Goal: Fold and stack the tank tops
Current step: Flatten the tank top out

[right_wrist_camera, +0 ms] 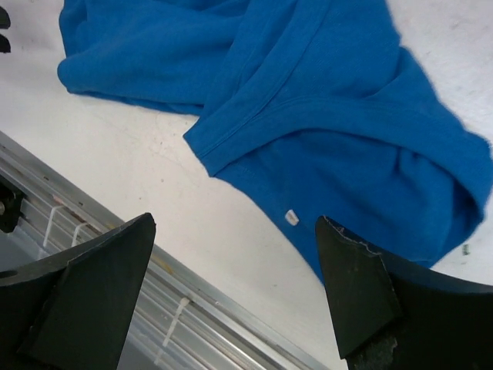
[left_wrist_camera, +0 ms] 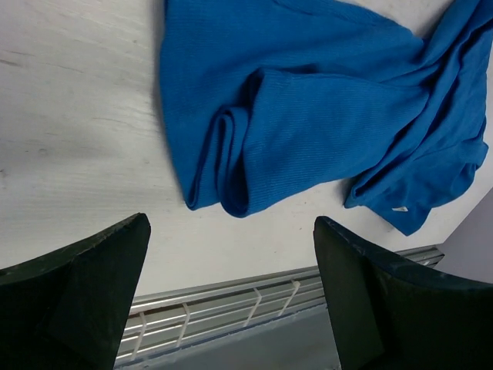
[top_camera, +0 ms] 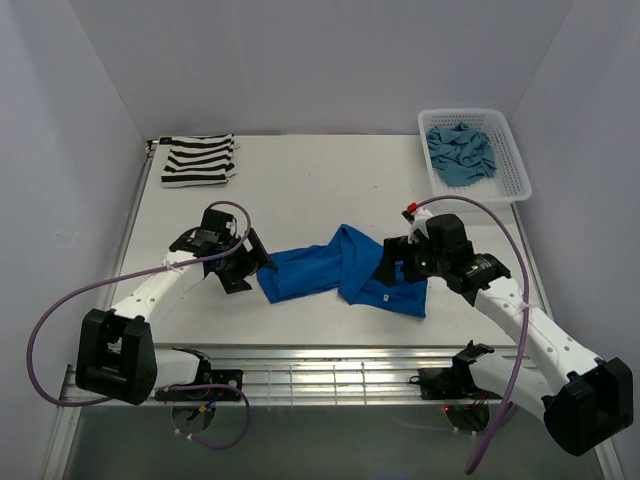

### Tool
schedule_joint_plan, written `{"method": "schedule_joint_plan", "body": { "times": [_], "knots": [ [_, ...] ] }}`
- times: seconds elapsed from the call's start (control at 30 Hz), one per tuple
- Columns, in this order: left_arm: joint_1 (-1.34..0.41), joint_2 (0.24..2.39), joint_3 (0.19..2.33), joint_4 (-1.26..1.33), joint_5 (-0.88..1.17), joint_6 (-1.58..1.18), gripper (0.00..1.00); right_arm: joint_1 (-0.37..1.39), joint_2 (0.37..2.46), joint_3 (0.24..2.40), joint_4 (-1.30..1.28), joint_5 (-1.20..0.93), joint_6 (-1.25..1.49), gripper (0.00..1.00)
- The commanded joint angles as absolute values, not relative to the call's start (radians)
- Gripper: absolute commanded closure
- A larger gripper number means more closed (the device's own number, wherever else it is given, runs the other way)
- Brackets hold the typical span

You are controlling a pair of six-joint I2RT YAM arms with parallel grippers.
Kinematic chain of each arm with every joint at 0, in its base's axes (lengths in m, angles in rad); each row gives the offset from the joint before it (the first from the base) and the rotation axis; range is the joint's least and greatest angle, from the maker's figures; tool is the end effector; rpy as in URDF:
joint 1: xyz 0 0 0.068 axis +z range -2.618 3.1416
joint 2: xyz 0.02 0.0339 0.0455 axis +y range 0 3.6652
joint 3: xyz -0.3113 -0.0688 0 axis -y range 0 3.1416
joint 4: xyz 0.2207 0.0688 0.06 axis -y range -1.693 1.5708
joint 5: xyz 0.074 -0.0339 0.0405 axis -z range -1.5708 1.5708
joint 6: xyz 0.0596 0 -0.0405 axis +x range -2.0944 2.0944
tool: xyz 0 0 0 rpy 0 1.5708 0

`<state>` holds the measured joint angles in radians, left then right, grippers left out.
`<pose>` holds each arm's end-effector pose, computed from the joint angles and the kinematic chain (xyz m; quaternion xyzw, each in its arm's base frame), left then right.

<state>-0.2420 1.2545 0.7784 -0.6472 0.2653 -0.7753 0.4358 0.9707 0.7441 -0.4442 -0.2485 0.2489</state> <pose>0.1941 -0.0640 0.2430 -0.2264 0.9401 -0.2197 0.1293 0.1533 0.0876 0.2974 -0.1370 0.8846 0.2500 0.3691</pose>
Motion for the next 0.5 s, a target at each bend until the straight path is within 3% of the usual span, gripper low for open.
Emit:
{"method": "schedule_joint_plan", "body": {
  "times": [0.0, 0.17, 0.47],
  "knots": [
    [-0.301, 1.287, 0.834, -0.626, 0.250, -0.801, 0.03, 0.553, 1.017, 0.741, -0.399, -0.148, 0.360, 0.10],
    [-0.403, 1.325, 0.822, -0.626, 0.217, -0.851, 0.06, 0.693, 1.127, 0.767, -0.370, -0.009, 0.428, 0.10],
    [-0.443, 1.434, 0.888, -0.615, 0.107, -0.861, 0.28, 0.721, 1.167, 0.765, -0.319, -0.017, 0.456, 0.10]
  ]
}}
